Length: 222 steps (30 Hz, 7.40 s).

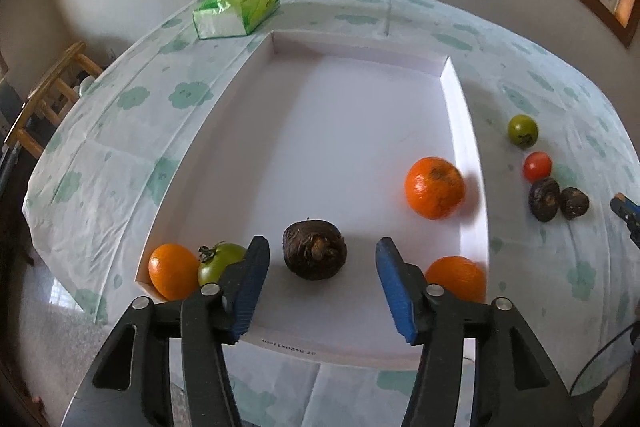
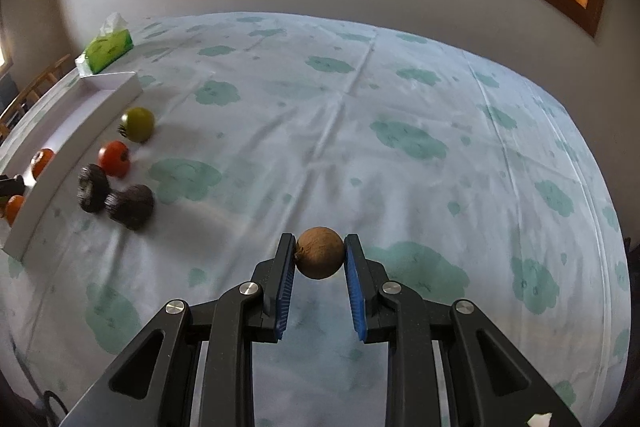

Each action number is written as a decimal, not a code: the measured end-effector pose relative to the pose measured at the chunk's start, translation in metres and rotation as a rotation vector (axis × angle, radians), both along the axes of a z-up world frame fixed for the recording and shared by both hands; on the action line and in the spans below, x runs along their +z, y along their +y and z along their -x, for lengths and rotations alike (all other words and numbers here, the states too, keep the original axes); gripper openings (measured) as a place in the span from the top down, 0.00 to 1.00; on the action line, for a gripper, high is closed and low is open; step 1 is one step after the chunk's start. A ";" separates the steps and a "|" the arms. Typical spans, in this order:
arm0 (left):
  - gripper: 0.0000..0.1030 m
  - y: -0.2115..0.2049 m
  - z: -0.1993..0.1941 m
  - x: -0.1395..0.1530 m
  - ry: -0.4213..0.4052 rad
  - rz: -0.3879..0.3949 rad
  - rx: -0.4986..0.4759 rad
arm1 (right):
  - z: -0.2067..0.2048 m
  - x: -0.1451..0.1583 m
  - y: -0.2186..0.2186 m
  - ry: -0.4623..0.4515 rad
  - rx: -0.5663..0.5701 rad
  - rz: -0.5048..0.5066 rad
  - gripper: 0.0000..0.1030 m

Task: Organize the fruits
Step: 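Carry the brown kiwi with the right tool into the tray and open, then grasp a second dark shriveled fruit with the right tool, then close the left tool on a third dark shriveled fruit, then carry the dark fruit with the left tool into the tray and open, then carry the dark fruit with the right tool into the tray and open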

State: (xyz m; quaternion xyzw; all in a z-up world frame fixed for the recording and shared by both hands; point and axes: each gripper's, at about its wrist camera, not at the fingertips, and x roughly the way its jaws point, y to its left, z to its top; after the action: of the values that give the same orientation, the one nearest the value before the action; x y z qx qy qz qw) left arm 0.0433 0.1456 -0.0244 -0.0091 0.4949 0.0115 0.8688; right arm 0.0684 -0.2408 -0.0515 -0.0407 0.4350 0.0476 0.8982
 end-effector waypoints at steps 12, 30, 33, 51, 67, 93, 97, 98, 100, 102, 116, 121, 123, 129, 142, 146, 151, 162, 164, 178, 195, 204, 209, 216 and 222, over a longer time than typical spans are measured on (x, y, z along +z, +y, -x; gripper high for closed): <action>0.33 0.009 0.019 0.023 -0.055 0.038 0.029 | 0.002 0.025 0.083 -0.014 0.203 -0.085 0.78; 0.29 0.072 0.062 0.033 -0.083 -0.007 0.214 | 0.009 0.039 0.238 0.010 0.569 -0.162 0.78; 0.29 0.080 0.067 0.029 -0.070 -0.021 0.243 | 0.007 0.035 0.251 0.019 0.587 -0.156 0.78; 0.29 0.086 0.075 0.022 -0.049 -0.035 0.250 | -0.001 0.019 0.283 0.031 0.610 -0.085 0.78; 0.29 0.069 0.069 0.028 -0.062 -0.020 0.209 | 0.010 0.030 0.263 0.008 0.583 -0.140 0.75; 0.29 -0.100 0.009 0.031 -0.042 0.025 -0.154 | -0.002 0.003 0.087 0.030 0.209 -0.127 0.62; 0.29 -0.115 0.003 0.028 -0.030 0.027 -0.175 | -0.010 -0.002 0.090 0.030 0.210 -0.120 0.59; 0.29 -0.119 0.002 0.027 -0.030 0.028 -0.182 | -0.012 -0.004 0.091 0.034 0.212 -0.118 0.59; 0.29 -0.125 -0.001 0.026 -0.028 0.024 -0.190 | -0.014 -0.008 0.091 0.042 0.209 -0.119 0.59; 0.29 -0.132 -0.005 0.025 -0.022 0.026 -0.198 | -0.016 -0.013 0.089 0.055 0.208 -0.131 0.59; 0.29 -0.163 -0.027 -0.002 0.033 0.067 -0.220 | -0.006 -0.014 0.051 0.010 0.114 -0.125 0.67; 0.29 -0.172 -0.034 -0.011 0.048 0.075 -0.216 | -0.006 -0.012 0.013 -0.003 0.012 -0.081 0.67; 0.29 -0.176 -0.036 -0.013 0.046 0.063 -0.219 | -0.006 -0.012 0.001 -0.006 -0.012 -0.068 0.67; 0.30 -0.182 -0.043 -0.018 0.040 0.055 -0.231 | -0.003 -0.015 -0.022 -0.015 -0.072 -0.061 0.67; 0.61 -0.188 -0.057 -0.028 0.041 0.076 -0.242 | -0.004 -0.016 -0.023 -0.005 -0.070 -0.061 0.65; 0.61 -0.186 -0.057 -0.028 0.045 0.086 -0.234 | -0.003 -0.016 -0.023 -0.005 -0.070 -0.062 0.65; 0.61 -0.183 -0.052 -0.025 0.048 0.082 -0.227 | -0.004 -0.016 -0.023 -0.005 -0.070 -0.059 0.65; 0.61 -0.160 -0.036 0.011 -0.013 0.083 -0.204 | -0.004 -0.016 -0.021 -0.005 -0.070 -0.056 0.65; 0.61 -0.150 -0.036 0.020 -0.031 0.077 -0.187 | -0.004 -0.017 -0.021 -0.005 -0.070 -0.054 0.65; 0.61 -0.058 -0.036 0.019 -0.038 0.003 0.021 | -0.004 -0.017 -0.020 -0.005 -0.070 -0.052 0.65; 0.61 -0.029 -0.034 0.002 0.004 0.016 0.061 | -0.005 -0.017 -0.020 -0.004 -0.069 -0.047 0.65; 0.61 -0.028 -0.037 -0.004 0.014 -0.011 0.056 | -0.005 -0.017 -0.019 -0.004 -0.070 -0.044 0.65; 0.60 -0.028 -0.039 -0.006 0.015 -0.022 0.050 | -0.005 -0.017 -0.020 -0.004 -0.070 -0.043 0.65; 0.56 -0.029 -0.039 -0.006 0.022 0.004 0.036 | -0.005 -0.017 -0.019 -0.004 -0.069 -0.042 0.65; 0.52 -0.029 -0.038 -0.003 0.017 0.001 0.034 | -0.005 -0.017 -0.019 -0.005 -0.070 -0.043 0.65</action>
State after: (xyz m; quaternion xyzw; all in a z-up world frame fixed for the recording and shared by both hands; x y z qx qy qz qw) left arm 0.0817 0.1162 -0.0276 -0.0181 0.5021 0.0263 0.8642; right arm 0.0730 -0.2597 -0.0687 -0.0063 0.4329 0.0255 0.9010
